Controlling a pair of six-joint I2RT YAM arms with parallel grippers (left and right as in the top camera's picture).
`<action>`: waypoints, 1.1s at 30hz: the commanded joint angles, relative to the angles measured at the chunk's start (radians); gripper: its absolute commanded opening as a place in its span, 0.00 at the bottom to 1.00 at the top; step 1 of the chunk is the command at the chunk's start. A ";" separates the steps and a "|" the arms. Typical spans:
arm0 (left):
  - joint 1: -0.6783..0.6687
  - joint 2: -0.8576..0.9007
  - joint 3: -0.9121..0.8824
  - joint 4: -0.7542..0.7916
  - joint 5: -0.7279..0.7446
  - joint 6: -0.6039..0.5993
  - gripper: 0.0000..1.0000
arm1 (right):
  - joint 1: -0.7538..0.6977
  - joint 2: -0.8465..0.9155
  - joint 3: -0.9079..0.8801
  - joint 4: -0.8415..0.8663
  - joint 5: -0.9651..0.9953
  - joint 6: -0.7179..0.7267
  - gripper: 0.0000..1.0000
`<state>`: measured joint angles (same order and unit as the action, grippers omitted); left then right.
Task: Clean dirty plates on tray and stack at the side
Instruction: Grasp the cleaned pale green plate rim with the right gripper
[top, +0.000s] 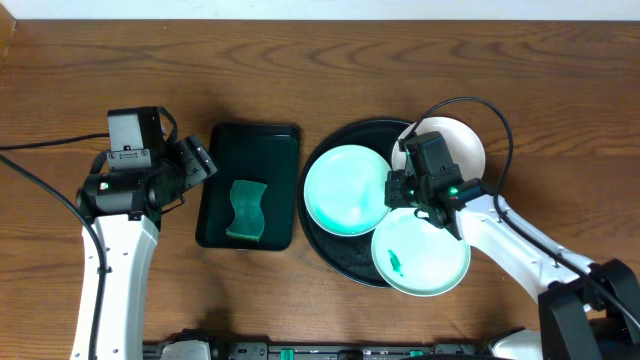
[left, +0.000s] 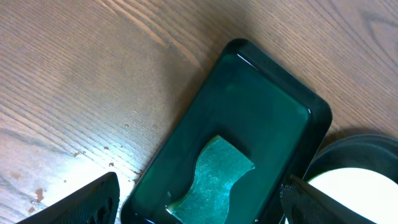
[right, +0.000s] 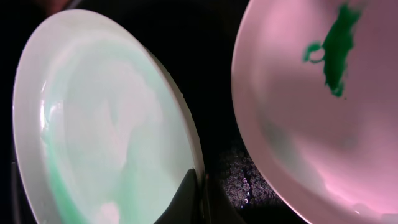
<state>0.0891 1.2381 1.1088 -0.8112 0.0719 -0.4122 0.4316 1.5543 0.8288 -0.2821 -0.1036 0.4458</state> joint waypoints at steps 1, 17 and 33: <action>0.004 -0.002 0.014 -0.003 -0.006 -0.001 0.83 | 0.000 -0.031 -0.004 -0.003 -0.005 -0.032 0.01; 0.004 -0.002 0.014 -0.003 -0.006 -0.001 0.83 | -0.001 -0.064 -0.004 -0.059 -0.005 -0.032 0.01; 0.004 -0.002 0.014 -0.003 -0.006 -0.001 0.83 | -0.005 -0.135 -0.004 -0.078 -0.021 0.101 0.01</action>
<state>0.0891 1.2381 1.1088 -0.8112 0.0719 -0.4126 0.4301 1.4353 0.8272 -0.3614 -0.1085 0.4759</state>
